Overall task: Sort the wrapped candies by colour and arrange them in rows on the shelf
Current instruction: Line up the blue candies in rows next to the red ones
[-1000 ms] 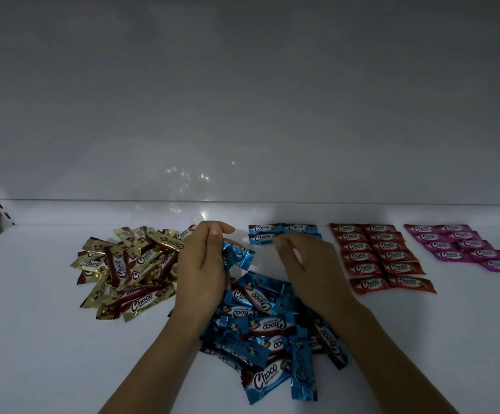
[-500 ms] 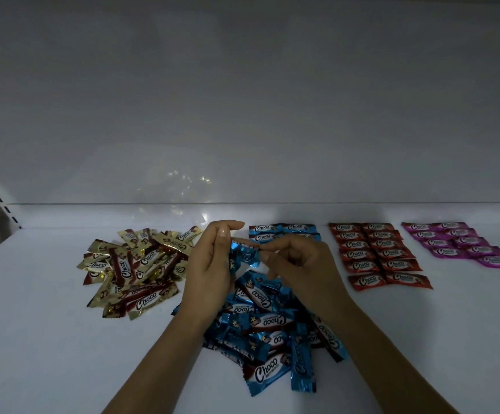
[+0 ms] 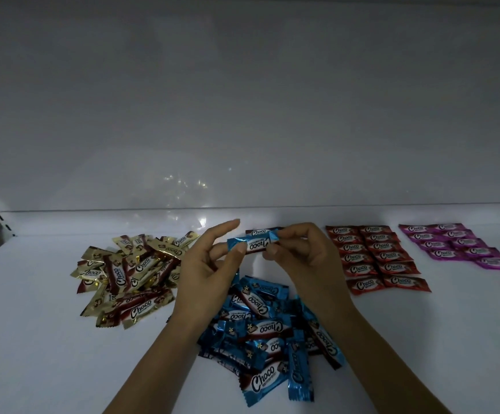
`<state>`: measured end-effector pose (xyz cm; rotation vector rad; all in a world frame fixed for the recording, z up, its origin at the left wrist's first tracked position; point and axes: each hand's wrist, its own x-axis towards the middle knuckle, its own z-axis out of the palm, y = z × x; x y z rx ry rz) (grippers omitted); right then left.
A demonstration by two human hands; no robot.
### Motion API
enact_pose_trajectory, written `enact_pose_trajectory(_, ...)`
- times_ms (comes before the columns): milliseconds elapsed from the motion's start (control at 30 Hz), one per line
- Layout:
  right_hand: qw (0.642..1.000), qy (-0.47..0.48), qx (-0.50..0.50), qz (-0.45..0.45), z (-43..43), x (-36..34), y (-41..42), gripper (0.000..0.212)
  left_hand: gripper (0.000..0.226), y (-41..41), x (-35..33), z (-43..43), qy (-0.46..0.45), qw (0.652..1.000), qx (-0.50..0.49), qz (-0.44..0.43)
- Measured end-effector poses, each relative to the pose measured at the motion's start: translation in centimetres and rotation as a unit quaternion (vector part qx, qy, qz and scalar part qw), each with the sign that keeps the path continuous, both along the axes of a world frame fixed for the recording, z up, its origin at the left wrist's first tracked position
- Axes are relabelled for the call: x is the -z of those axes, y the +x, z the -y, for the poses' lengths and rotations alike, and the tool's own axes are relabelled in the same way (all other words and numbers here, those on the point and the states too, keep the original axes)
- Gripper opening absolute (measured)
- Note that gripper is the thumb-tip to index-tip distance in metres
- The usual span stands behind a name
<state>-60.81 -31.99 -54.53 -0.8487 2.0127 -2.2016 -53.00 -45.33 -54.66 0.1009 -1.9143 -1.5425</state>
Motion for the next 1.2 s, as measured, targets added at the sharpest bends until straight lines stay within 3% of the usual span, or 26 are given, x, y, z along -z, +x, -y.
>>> enact_pose_trajectory(67, 1.000, -0.003, 0.001, 0.017, 0.0, -0.1, -0.1, 0.024, 0.025, -0.1, 0.1, 0.0, -0.013, 1.000, 0.001, -0.003)
enact_pose_trajectory(200, 0.999, -0.001, -0.011, 0.030, -0.1, -0.3, -0.2, 0.012, 0.017, -0.1, 0.4, 0.1, -0.029, 1.000, 0.007, 0.007)
enact_pose_trajectory(400, 0.990, -0.066, -0.040, 0.120, -0.1, -0.6, -0.2, 0.010, 0.002, -0.4, 1.2, 0.1, -0.071, 0.996, 0.025, 0.040)
enact_pose_trajectory(533, 0.993, -0.102, -0.010, 0.067, -0.9, -1.2, -0.8, 0.013, 0.011, -0.2, 1.0, -0.2, -0.094, 0.995, 0.011, 0.035)
enact_pose_trajectory(600, 0.995, -0.053, 0.065, -0.047, -2.3, -1.3, -2.0, 0.015, 0.024, -0.1, 1.1, 0.0, -0.101, 0.994, -0.032, 0.017)
enact_pose_trajectory(667, 0.975, 0.088, 0.114, -0.170, -3.3, -0.5, -3.2, 0.020, 0.032, -0.1, 1.3, 0.3, -0.125, 0.989, -0.079, 0.010)
enact_pose_trajectory(733, 0.944, 0.227, 0.112, -0.212, -3.4, 1.2, -4.2, 0.027, 0.027, -0.2, 1.4, 0.3, -0.124, 0.988, -0.087, 0.027)
enact_pose_trajectory(800, 0.912, 0.304, 0.097, -0.258, -3.2, 2.6, -4.6, 0.033, 0.028, -0.3, 1.5, 0.2, -0.128, 0.988, -0.077, 0.046)
enact_pose_trajectory(967, 0.899, 0.320, 0.111, -0.278, -3.4, 3.0, -4.8, 0.038, 0.044, -0.3, 1.9, 0.0, -0.203, 0.976, -0.062, 0.049)
enact_pose_trajectory(1100, 0.899, 0.294, 0.141, -0.293, -3.7, 2.0, -4.3, 0.026, 0.024, -0.4, 2.1, 0.2, -0.268, 0.960, -0.074, 0.021)
enact_pose_trajectory(1200, 0.881, 0.346, 0.106, -0.303, -3.5, 2.1, -3.8, 0.019, 0.024, -0.5, 2.1, 0.3, -0.295, 0.953, -0.075, -0.003)
